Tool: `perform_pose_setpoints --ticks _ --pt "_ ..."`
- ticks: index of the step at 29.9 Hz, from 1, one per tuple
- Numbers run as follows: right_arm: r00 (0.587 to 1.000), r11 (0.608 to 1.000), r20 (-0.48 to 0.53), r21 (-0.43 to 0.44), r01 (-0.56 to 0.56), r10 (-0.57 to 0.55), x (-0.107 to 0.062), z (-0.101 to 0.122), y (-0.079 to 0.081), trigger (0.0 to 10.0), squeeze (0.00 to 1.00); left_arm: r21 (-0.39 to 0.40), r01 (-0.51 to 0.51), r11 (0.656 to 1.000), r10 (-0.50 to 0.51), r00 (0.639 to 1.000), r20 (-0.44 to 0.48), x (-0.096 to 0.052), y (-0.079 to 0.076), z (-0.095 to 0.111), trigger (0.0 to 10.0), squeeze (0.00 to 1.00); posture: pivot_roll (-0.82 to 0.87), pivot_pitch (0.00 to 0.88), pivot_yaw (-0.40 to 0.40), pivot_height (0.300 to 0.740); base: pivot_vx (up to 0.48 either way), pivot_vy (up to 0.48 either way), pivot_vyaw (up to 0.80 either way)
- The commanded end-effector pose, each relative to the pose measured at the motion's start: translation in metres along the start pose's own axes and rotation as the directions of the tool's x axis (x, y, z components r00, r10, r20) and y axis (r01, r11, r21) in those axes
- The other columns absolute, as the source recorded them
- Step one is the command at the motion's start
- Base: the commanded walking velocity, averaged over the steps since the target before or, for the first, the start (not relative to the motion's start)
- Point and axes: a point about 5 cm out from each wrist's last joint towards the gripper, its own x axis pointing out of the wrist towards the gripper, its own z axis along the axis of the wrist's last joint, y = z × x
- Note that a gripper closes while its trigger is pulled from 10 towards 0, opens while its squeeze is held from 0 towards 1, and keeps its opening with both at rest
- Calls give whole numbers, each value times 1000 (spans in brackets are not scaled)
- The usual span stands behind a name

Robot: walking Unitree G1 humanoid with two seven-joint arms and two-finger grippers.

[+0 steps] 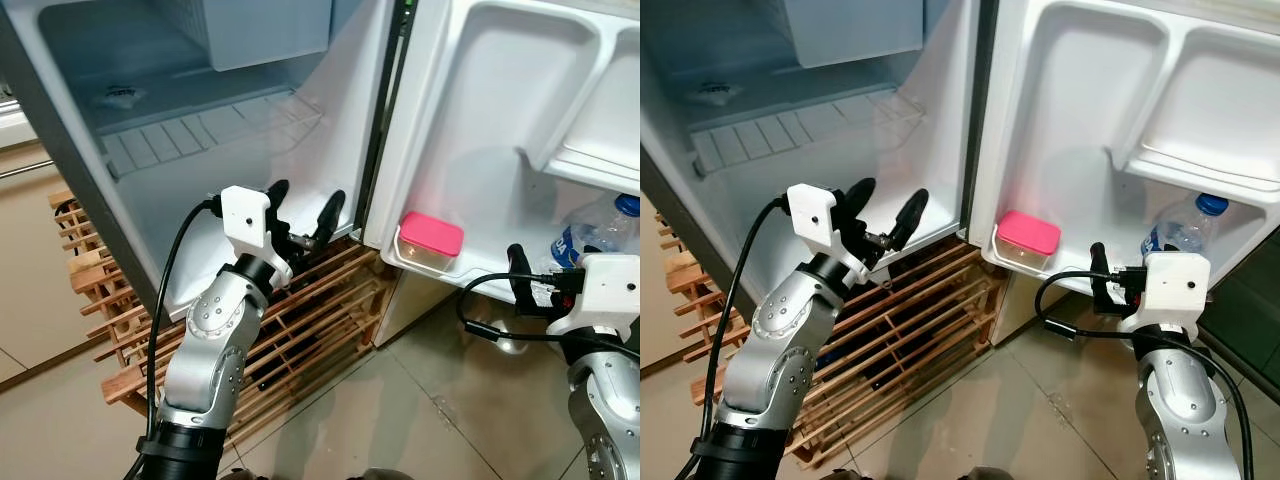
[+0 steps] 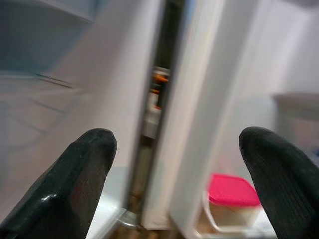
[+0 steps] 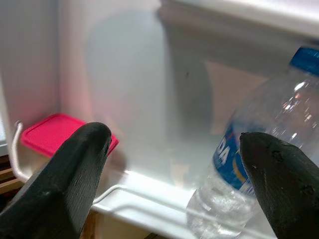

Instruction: Restocking fridge

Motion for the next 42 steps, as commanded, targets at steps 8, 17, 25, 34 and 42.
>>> perform_pose_setpoints --ticks 8,17,25,34,42 --pt "999 1000 33 -10 9 -9 -3 6 -3 10000 0 -39 329 944 -331 941 -66 3 -19 -3 10000 0 -212 34 -35 728 0 0 0" --pt "999 1000 38 -8 10 -9 -9 6 -6 10000 0 -89 424 901 -428 903 -38 10 -28 5 10000 0 -222 37 -36 728 0 0 0" --pt "999 1000 32 -8 -4 4 -7 4 -3 10000 0 -83 448 890 -452 891 -39 8 -34 5 10000 0 -217 35 -40 728 0 -180 0" --pt "999 1000 33 -10 -20 21 -5 3 -2 10000 0 -102 491 865 -496 867 -37 5 -38 7 10000 0 -214 27 -38 728 0 -480 0" --pt "999 1000 36 -15 -16 16 -5 2 -2 10000 0 -117 504 856 -511 859 -33 4 -38 7 10000 0 -226 18 -33 728 0 -360 0"
